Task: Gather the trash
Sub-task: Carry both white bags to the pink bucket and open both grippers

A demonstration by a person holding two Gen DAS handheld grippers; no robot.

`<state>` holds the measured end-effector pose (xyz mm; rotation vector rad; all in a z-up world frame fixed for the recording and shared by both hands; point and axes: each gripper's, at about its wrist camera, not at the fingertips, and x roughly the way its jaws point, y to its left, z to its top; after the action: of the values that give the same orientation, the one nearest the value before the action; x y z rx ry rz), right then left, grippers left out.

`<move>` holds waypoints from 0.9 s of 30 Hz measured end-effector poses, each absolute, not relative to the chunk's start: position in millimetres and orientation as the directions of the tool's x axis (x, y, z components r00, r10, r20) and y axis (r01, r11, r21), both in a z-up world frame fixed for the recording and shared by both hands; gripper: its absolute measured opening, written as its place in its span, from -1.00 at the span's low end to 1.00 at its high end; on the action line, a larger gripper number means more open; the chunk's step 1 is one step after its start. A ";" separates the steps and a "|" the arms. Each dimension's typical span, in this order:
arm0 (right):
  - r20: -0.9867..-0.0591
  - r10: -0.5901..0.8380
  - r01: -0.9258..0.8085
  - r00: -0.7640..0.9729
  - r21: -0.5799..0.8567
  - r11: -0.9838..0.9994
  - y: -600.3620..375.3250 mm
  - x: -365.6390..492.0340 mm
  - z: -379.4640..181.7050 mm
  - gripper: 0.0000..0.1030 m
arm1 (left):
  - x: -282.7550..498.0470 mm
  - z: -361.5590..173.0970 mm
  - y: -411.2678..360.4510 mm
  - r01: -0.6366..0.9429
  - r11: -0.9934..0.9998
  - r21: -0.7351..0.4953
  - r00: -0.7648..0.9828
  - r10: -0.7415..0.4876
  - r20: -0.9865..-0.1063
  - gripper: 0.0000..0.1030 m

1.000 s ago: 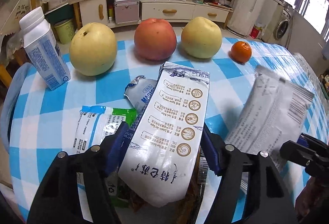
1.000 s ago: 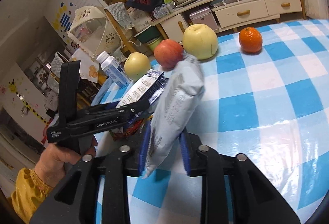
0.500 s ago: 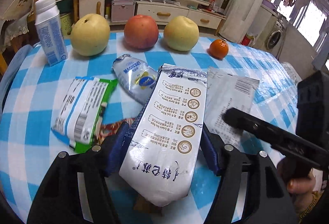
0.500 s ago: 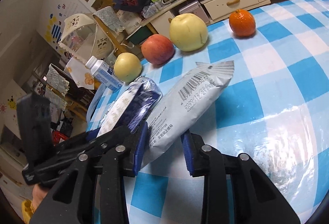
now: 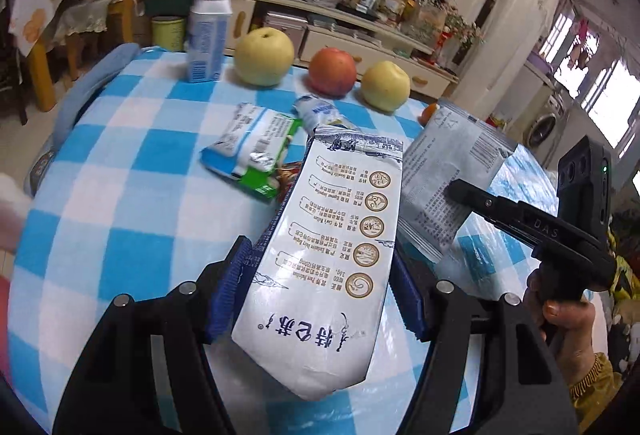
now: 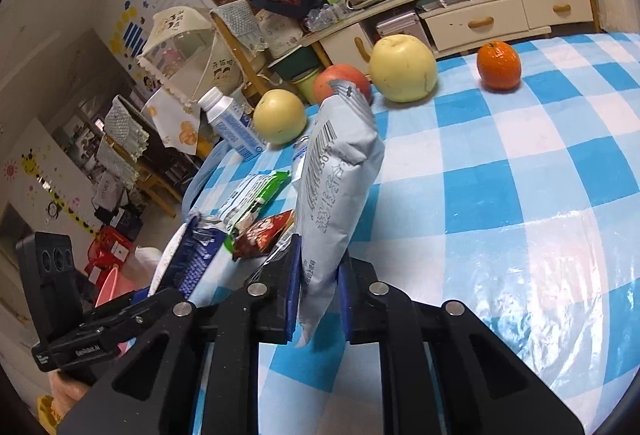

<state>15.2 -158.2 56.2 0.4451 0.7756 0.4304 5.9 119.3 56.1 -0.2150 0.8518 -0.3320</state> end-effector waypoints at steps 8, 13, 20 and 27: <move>-0.558 0.514 -0.248 0.651 0.484 0.839 -146.7 -5.2 69.3 -0.67 | -26.4 66.9 157.1 0.151 0.918 -0.366 0.668 -0.368 -0.647 0.31; -0.555 0.509 -0.285 0.658 0.443 0.850 -135.8 -21.8 77.4 -0.67 | -34.0 61.4 180.2 0.115 0.910 -0.398 0.683 -0.363 -0.633 0.31; -0.561 0.526 -0.321 0.639 0.427 0.845 -108.3 -38.4 81.7 -0.68 | -40.3 66.5 198.3 0.094 0.911 -0.402 0.714 -0.344 -0.611 0.31; -0.528 0.572 -0.376 0.628 0.438 0.817 -74.2 -55.4 101.5 -0.68 | -46.8 81.8 206.7 0.096 0.920 -0.379 0.755 -0.315 -0.575 0.31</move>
<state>-55.4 -74.2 101.5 0.3001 0.7050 0.5522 -46.8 206.7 81.8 -0.3397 0.6815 -0.2289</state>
